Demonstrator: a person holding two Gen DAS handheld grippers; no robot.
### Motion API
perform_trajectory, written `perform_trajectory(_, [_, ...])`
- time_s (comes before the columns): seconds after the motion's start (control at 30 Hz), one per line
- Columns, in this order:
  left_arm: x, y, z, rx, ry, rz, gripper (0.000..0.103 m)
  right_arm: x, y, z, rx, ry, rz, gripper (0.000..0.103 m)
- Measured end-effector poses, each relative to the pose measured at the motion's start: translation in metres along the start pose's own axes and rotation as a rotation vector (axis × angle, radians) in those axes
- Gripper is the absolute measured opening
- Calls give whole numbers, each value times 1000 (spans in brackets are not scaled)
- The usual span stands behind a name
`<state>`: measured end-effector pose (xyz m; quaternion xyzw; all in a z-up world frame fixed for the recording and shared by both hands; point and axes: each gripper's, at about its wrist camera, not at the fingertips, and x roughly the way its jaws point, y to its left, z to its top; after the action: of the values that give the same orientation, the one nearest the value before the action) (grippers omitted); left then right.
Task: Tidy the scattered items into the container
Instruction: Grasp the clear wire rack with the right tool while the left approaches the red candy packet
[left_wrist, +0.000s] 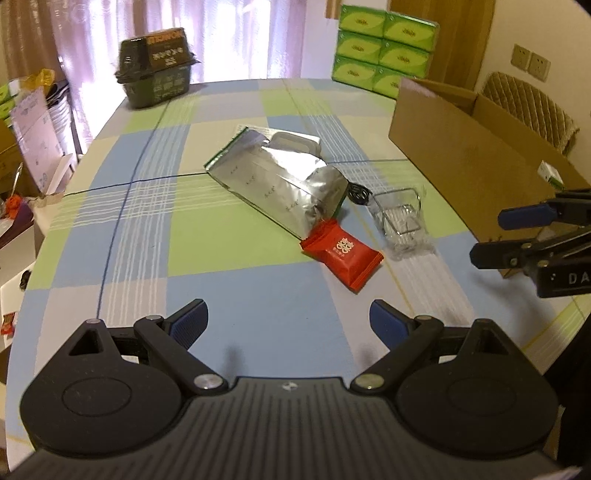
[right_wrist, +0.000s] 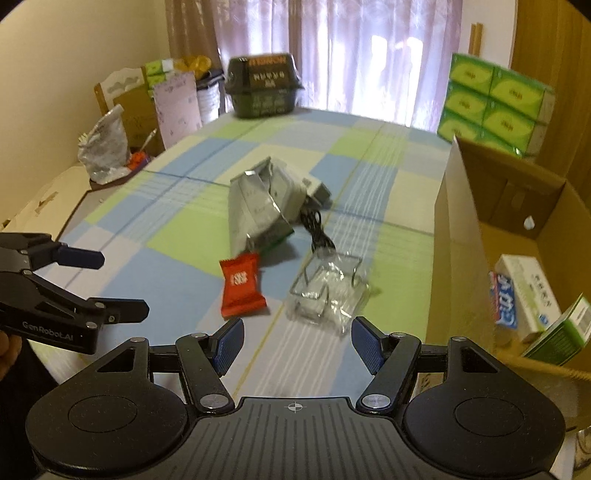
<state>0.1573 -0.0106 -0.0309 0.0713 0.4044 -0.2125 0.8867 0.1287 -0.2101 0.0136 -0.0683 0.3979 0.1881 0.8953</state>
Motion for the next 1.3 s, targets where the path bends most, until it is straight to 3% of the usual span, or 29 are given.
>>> perform_trajectory(0.53, [59, -3, 15, 64, 70, -34, 92, 77, -18, 15, 140, 29, 2, 70])
perform_trajectory(0.73, [70, -4, 17, 53, 74, -49, 92, 96, -14, 19, 116, 34, -24, 70])
perform_trajectory(0.8, [74, -5, 19, 48, 73, -57, 92, 99, -16, 18, 113, 38, -39, 40])
perform_trajectory(0.87, [77, -8, 21, 48, 68, -65, 92, 95, -22, 17, 119, 31, -35, 36])
perform_trajectory(1.07, [95, -22, 28, 103, 75, -83, 92, 80, -35, 9, 118, 29, -44, 34])
perform_trajectory(1.3, [114, -36, 39, 39, 78, -47, 89, 72, -39, -4, 109, 30, -49, 34])
